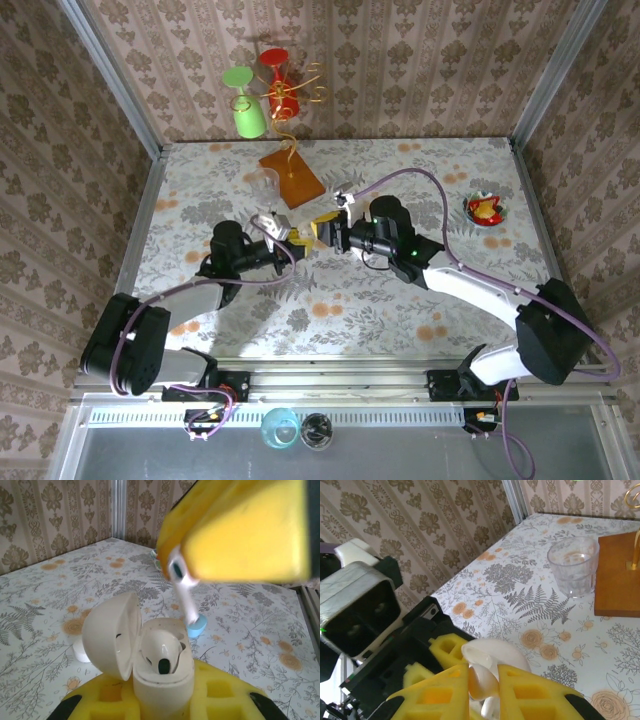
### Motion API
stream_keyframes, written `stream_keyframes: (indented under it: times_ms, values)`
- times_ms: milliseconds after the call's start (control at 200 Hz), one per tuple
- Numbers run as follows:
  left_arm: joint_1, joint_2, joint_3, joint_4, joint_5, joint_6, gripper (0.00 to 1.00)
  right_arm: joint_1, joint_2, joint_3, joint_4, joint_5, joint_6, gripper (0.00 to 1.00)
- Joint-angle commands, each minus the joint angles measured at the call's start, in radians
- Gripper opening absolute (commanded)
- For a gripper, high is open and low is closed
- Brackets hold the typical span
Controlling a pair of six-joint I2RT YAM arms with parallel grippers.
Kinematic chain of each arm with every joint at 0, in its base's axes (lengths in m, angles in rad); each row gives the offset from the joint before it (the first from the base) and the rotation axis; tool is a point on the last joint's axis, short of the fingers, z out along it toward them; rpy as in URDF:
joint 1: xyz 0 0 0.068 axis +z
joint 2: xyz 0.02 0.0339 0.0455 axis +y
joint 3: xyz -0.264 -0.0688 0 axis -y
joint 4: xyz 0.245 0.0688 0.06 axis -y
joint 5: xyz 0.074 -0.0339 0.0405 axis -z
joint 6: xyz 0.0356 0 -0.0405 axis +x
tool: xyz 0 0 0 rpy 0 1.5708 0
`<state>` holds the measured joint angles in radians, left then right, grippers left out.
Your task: Insert wireless bluetooth earbuds into charging case
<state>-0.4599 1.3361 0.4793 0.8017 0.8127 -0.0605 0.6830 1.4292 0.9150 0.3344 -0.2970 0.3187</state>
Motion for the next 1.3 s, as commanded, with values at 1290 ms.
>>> stream_keyframes:
  times_ms: [1290]
  values:
    - [-0.01, 0.001, 0.043, -0.008, -0.071, -0.005, 0.0, -0.007, -0.017, 0.053, -0.055, 0.017, 0.064, 0.52]
